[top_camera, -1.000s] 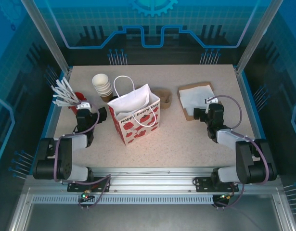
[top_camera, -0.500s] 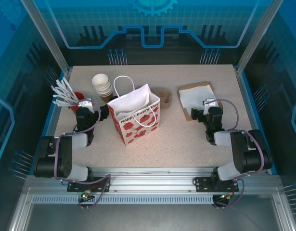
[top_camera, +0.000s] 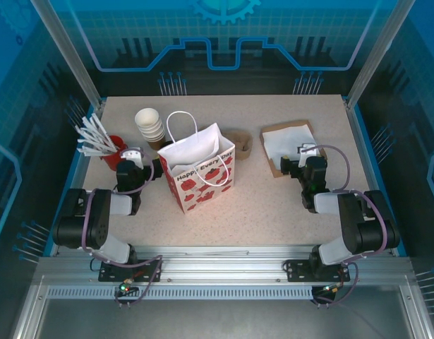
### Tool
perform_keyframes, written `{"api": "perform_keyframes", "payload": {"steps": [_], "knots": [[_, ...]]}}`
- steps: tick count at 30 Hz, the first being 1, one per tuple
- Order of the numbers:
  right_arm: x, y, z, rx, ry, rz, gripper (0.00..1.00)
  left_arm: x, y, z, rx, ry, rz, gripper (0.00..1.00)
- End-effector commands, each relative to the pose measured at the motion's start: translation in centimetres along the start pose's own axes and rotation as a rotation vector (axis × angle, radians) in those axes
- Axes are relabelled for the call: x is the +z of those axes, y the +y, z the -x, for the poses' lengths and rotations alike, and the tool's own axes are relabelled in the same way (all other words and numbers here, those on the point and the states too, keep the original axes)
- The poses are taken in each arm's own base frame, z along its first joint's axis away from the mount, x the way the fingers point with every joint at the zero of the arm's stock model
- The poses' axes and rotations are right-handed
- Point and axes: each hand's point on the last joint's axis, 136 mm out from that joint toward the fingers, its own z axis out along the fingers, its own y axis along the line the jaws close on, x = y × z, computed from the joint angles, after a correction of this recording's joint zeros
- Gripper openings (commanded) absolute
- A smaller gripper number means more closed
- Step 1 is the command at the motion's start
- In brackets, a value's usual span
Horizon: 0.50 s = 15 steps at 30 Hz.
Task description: Pack the takeout coffee
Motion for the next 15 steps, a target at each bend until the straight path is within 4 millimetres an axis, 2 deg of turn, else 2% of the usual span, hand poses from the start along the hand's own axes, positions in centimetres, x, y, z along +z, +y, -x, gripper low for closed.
{"api": "perform_keyframes", "payload": {"steps": [1, 15], "knots": [[-0.01, 0.12, 0.38, -0.007, -0.025, 0.009, 1.00, 0.10, -0.22, 1.11, 0.026, -0.041, 0.006, 0.99], [0.07, 0.64, 0.44, -0.028, -0.022, 0.023, 1.00, 0.14, -0.32, 1.15, 0.036, -0.041, 0.010, 0.99]]}}
